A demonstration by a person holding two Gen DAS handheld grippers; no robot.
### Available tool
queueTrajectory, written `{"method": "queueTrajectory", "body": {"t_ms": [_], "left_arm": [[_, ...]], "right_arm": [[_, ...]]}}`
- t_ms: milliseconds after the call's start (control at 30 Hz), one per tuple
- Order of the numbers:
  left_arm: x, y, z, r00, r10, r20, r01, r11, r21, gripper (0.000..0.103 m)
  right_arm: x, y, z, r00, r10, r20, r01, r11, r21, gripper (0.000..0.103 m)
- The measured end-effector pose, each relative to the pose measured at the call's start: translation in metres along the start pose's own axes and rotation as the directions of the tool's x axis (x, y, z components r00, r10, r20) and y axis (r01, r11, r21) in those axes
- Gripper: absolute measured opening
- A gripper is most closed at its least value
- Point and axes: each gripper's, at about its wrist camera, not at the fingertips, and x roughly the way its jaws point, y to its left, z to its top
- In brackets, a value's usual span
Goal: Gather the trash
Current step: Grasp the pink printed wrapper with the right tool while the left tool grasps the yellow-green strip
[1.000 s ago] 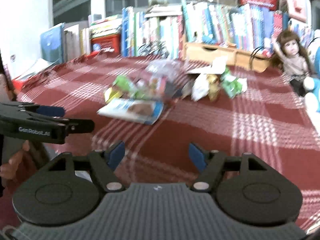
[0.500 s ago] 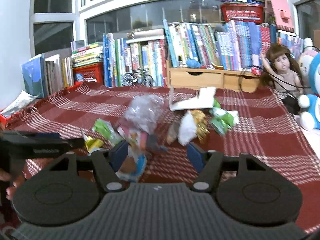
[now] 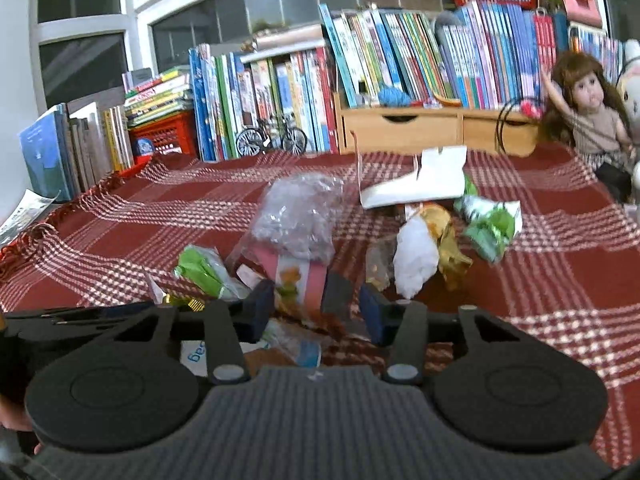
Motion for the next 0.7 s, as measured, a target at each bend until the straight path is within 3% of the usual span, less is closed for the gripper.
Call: {"method": "queueTrajectory", "body": {"t_ms": [133, 300, 700], "left_arm": [[-0.001, -0.002, 0.002, 1.000, -0.016, 0.006, 0.016, 1.000, 0.005, 0.010], [-0.010, -0.008, 0.005, 0.999, -0.003, 0.054, 0.001, 0.999, 0.036, 0.007], [-0.024, -0.009, 0.010, 0.997, -0.001, 0.083, -0.003, 0.999, 0.050, 0.007]], "right_arm": [[0.004, -0.004, -0.001, 1.000, 0.005, -0.004, -0.005, 1.000, 0.025, 0.032], [-0.003, -0.005, 0.006, 0.999, -0.017, 0.042, 0.017, 1.000, 0.016, 0.029], [-0.017, -0.019, 0.018, 0.993, -0.058, 0.101, 0.056, 0.998, 0.023, 0.029]]}}
